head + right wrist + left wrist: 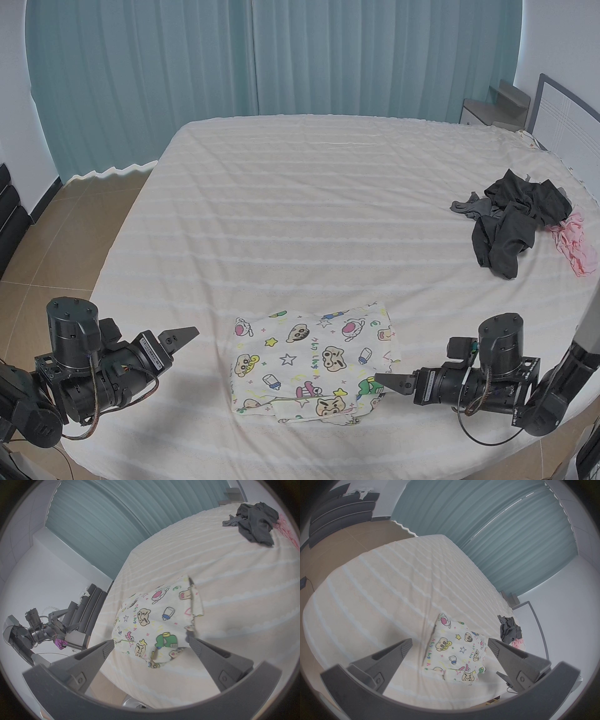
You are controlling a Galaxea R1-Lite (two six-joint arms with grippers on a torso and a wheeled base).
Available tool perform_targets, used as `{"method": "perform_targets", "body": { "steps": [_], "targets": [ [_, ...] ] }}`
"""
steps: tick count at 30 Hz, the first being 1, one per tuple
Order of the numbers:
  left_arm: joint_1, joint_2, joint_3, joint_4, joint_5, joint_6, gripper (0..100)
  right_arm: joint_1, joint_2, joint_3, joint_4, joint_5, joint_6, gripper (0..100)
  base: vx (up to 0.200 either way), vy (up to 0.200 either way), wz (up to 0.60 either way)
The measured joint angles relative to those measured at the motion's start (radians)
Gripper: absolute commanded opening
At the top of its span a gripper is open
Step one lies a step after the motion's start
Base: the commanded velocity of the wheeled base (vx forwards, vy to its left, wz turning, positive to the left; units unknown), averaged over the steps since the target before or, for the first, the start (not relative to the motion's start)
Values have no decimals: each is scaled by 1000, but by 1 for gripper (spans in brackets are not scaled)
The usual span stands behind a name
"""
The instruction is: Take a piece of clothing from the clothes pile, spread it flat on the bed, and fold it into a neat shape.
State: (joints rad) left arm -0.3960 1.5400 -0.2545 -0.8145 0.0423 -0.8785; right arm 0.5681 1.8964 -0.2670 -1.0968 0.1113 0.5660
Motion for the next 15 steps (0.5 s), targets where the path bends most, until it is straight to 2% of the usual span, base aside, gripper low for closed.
{"method": "perform_targets", "body": {
  "steps": [8,15],
  "targets": [
    [10,1,2,0,-2,0,100,-40,177,-11,-125,-6,-3,100,0,0,0],
    [12,8,3,0,-1,0,100,-93,230,-2,-132,-8,-7,100,0,0,0]
  ]
}}
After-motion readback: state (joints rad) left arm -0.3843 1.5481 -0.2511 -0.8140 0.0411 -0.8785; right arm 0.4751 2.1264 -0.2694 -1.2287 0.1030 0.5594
